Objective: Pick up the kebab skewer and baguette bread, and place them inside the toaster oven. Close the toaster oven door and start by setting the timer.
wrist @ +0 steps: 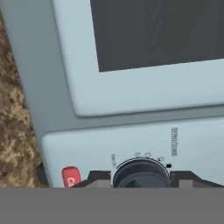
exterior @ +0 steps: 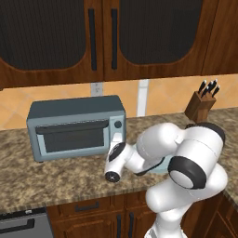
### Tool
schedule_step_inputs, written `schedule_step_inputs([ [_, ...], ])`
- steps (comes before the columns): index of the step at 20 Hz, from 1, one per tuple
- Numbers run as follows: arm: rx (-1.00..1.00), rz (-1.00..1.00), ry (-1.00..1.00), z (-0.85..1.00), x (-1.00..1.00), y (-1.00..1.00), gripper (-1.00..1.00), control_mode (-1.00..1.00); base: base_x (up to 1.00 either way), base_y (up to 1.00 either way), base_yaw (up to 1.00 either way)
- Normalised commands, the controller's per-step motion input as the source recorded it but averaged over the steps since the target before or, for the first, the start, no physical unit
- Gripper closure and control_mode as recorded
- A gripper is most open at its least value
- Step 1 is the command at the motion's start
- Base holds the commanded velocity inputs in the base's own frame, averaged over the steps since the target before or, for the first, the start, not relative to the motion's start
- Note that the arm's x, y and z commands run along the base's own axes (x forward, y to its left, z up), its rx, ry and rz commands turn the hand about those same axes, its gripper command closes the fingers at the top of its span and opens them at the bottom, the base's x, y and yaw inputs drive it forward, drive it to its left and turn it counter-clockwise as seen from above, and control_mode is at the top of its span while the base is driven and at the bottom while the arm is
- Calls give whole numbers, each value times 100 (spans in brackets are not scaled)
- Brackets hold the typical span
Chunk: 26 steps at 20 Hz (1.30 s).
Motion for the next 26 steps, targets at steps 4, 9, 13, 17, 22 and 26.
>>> schedule_step_inputs([
  [4, 48, -12, -6, 19, 47, -6, 100, -100, 0, 0, 0],
  [9, 48, -10, -6, 36, 40, -1, 100, -100, 0, 0, 0],
  [13, 50, -5, -3, 31, 29, -15, 100, -100, 0, 0, 0],
  [17, 50, -1, -19, 0, 48, -11, 100, -100, 0, 0, 0],
  [22, 50, 0, -34, -15, 53, -5, 100, -100, 0, 0, 0],
  [26, 49, 0, -33, -6, 56, -2, 100, -100, 0, 0, 0],
])
